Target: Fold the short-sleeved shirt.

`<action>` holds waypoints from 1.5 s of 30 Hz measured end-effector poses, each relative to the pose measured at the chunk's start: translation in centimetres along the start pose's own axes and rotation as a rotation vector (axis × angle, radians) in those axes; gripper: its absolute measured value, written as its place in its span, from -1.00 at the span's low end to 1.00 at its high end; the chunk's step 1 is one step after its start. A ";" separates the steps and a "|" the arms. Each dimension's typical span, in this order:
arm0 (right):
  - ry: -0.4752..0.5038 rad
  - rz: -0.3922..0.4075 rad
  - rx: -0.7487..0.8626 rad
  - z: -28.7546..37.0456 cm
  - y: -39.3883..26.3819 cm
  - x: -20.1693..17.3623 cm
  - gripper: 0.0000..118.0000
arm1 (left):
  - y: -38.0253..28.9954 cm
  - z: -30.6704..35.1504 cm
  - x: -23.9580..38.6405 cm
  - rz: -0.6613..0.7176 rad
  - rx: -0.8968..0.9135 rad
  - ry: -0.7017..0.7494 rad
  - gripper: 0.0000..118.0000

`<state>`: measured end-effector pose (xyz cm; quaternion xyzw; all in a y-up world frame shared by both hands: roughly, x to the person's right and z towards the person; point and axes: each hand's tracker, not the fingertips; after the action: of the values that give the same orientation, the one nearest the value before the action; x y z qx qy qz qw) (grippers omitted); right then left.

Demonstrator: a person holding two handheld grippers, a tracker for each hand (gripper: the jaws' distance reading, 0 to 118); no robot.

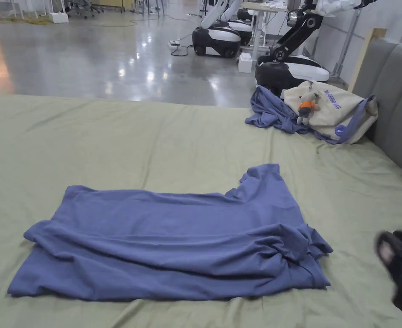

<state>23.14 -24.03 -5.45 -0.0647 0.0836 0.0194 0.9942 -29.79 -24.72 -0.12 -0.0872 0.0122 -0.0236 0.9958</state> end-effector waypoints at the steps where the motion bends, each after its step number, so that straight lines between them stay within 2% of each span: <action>1: -0.065 -0.029 0.035 1.3 -1.1 -0.2 -0.97 | -0.6 1.1 0.3 0.053 0.040 -0.004 -1.00; 2: -0.040 -0.058 0.042 2.0 -1.9 0.0 -0.97 | -1.1 1.6 0.2 0.048 -0.025 0.001 -1.00; 3: 0.025 -0.077 0.003 2.3 -2.5 0.3 -0.97 | -1.4 1.4 -0.2 0.064 -0.067 -0.039 -1.00; 5: -0.005 -0.074 -0.023 2.0 -3.4 -0.2 -0.97 | -2.3 1.5 -0.3 0.072 -0.056 -0.031 -1.00; 10: 0.038 -0.053 -0.049 0.7 -3.3 -0.7 -0.97 | -2.0 0.8 -1.4 0.105 -0.099 -0.022 -1.00; 14: 0.054 -0.050 -0.065 0.4 -2.4 -0.9 -0.97 | -2.1 -1.7 -3.0 0.016 -0.191 -0.046 -1.00; 15: 0.063 -0.047 -0.068 0.3 -2.2 -0.9 -0.97 | -3.0 -3.2 -4.3 -0.013 -0.216 -0.073 -0.89; 17: 0.068 -0.041 -0.074 0.3 -2.0 -0.9 -0.97 | -3.6 -6.2 -5.7 -0.097 -0.306 -0.125 0.34; 18: 0.073 -0.041 -0.075 0.2 -2.0 -1.0 -0.97 | -4.3 -8.1 -6.2 -0.156 -0.370 -0.145 0.56; 19: 0.076 -0.035 -0.078 0.0 -2.0 -1.0 -0.97 | -4.8 -9.4 -5.8 -0.186 -0.429 -0.174 0.56; 20: 0.076 -0.029 -0.083 0.0 -1.9 -1.0 -0.97 | -5.8 -10.5 -6.1 -0.211 -0.414 -0.198 0.56; 26: 0.084 -0.025 -0.118 -1.0 -2.0 -0.8 -0.97 | -9.6 -17.0 -7.8 -0.221 -0.549 -0.262 0.56; 34: 0.082 -0.014 -0.157 -1.6 -2.5 -0.8 -0.97 | -10.0 -18.4 -7.5 -0.212 -0.590 -0.288 0.52; 35: 0.088 -0.014 -0.162 -1.7 -2.5 -0.8 -0.97 | -9.8 -18.2 -7.5 -0.206 -0.585 -0.288 0.39; 36: 0.092 -0.016 -0.165 -1.7 -2.5 -0.9 -0.97 | -9.7 -18.1 -7.5 -0.202 -0.579 -0.290 0.15; 37: 0.093 -0.015 -0.169 -1.9 -2.5 -1.0 -0.97 | -9.7 -18.0 -7.4 -0.206 -0.573 -0.290 -0.52; 38: 0.095 -0.012 -0.174 -2.0 -2.5 -1.1 -0.97 | -9.7 -18.1 -7.3 -0.211 -0.574 -0.294 -0.84; 39: 0.099 -0.005 -0.181 -2.2 -2.5 -1.2 -0.97 | -9.5 -18.2 -7.1 -0.212 -0.588 -0.327 -0.85; 41: 0.107 0.005 -0.194 -2.6 -2.3 -1.0 -0.93 | -9.6 -18.3 -6.1 -0.239 -0.594 -0.300 -0.87; 42: 0.109 0.010 -0.203 -2.9 -2.2 -1.0 -0.68 | -9.5 -18.2 -5.9 -0.245 -0.592 -0.304 -0.87; 44: 0.102 0.022 -0.238 -3.4 -2.0 -0.7 0.60 | -9.0 -17.6 -5.7 -0.231 -0.571 -0.303 -0.87; 45: 0.130 0.017 -0.293 -4.0 -2.0 -0.4 0.97 | -8.7 -17.5 -5.7 -0.216 -0.569 -0.301 -0.87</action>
<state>22.20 -26.51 -9.05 -0.2096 0.1445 0.0357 0.9664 -36.39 -36.00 -15.73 -0.3649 -0.1380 -0.1114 0.9140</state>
